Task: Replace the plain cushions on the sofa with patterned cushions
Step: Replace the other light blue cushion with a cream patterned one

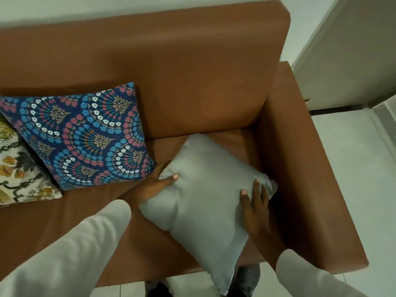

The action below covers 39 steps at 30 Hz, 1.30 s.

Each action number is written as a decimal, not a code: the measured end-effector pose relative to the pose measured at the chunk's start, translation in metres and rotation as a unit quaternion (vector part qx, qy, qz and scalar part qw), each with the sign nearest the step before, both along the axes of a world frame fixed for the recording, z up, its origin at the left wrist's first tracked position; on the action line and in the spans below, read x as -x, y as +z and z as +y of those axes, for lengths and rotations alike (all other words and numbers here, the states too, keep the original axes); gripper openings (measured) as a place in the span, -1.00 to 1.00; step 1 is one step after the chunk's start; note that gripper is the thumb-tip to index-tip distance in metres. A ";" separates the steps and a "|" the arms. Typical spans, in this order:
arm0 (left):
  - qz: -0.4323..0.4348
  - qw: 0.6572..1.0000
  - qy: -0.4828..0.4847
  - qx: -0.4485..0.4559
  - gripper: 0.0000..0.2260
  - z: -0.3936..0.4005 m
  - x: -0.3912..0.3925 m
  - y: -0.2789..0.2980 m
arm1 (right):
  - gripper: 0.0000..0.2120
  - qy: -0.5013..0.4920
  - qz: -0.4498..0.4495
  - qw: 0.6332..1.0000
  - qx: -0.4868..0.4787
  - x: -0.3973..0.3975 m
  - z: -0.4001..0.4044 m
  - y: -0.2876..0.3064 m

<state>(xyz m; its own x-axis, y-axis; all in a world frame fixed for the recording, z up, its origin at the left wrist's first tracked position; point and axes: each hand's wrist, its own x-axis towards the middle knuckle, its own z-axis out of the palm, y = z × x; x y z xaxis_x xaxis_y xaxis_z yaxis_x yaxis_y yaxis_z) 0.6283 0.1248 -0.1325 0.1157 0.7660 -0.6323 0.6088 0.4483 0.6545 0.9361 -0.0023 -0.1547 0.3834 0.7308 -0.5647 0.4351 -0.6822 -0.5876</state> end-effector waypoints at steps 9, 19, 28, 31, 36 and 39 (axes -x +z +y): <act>-0.203 0.926 0.253 0.192 -0.67 0.062 0.041 0.104 | -0.47 -0.291 0.210 0.932 0.043 -0.042 0.157 0.072; -0.115 0.917 0.379 -0.053 -0.26 0.080 -0.055 0.029 | -0.34 -0.156 0.231 0.943 -0.184 -0.025 0.209 0.023; 0.318 0.714 -0.177 -0.598 -0.34 0.102 -0.081 0.037 | -0.29 0.231 -0.278 0.850 -0.383 0.043 0.183 -0.007; 0.385 0.696 -0.196 -0.574 -0.19 0.161 -0.055 0.038 | -0.21 0.196 -0.299 0.870 -0.340 0.017 0.218 -0.020; 0.351 0.773 -0.082 -0.522 -0.14 0.178 -0.048 0.048 | 0.16 0.016 -0.156 0.951 -0.267 0.000 0.233 -0.026; 0.278 0.827 -0.007 -0.488 -0.22 0.168 -0.045 0.064 | 0.22 -0.116 0.085 0.962 -0.230 -0.005 0.211 -0.021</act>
